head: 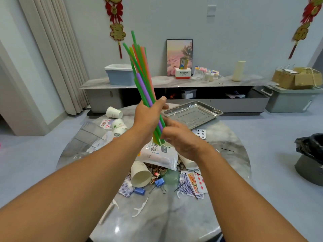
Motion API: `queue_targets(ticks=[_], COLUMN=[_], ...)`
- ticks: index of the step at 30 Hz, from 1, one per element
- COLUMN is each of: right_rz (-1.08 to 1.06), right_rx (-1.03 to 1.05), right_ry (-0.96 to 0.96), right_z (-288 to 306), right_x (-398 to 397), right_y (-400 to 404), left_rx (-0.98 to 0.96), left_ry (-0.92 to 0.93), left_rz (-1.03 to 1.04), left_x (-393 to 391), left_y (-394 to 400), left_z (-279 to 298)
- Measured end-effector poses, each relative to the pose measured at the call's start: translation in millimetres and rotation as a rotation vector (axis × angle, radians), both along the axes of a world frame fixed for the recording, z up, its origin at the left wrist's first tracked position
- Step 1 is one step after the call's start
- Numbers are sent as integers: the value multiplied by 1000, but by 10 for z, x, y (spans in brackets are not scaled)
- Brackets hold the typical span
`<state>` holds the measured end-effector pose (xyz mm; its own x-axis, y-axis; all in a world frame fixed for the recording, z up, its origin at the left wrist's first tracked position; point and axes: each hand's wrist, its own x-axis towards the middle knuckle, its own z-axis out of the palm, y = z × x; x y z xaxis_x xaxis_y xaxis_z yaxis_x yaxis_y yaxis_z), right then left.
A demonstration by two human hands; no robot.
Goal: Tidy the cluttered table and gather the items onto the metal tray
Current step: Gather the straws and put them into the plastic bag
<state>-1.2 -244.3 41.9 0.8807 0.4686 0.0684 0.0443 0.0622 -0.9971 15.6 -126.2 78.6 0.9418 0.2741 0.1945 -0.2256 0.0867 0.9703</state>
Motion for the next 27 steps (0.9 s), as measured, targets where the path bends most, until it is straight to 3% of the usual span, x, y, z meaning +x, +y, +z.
queue_targets(ticks=[3,9,14,19,24,27], right_rz=[-53,-335,-447,-654,-691,-668], right_rx=[-307,-246,-149,-233,-435,-511], right_ry=[-145,-292,-190,-71,110,182], right_z=[-22,-188,-298,-438,-720,-910], right_x=[-29,68,227,405,522,559], right_y=[-11,54,41,-227,-364,-343], left_rx=[62,179,390,757,1566,1691], left_ry=[59,247,211,257,206,178], left_rz=[-37,-147,-513,-489,-409,-414], left_x=[-19,-41,7,61,264,365], left_y=[-37,-201,-46,397,644,626], left_z=[-63,-227,-336,-854,-1202,-1301])
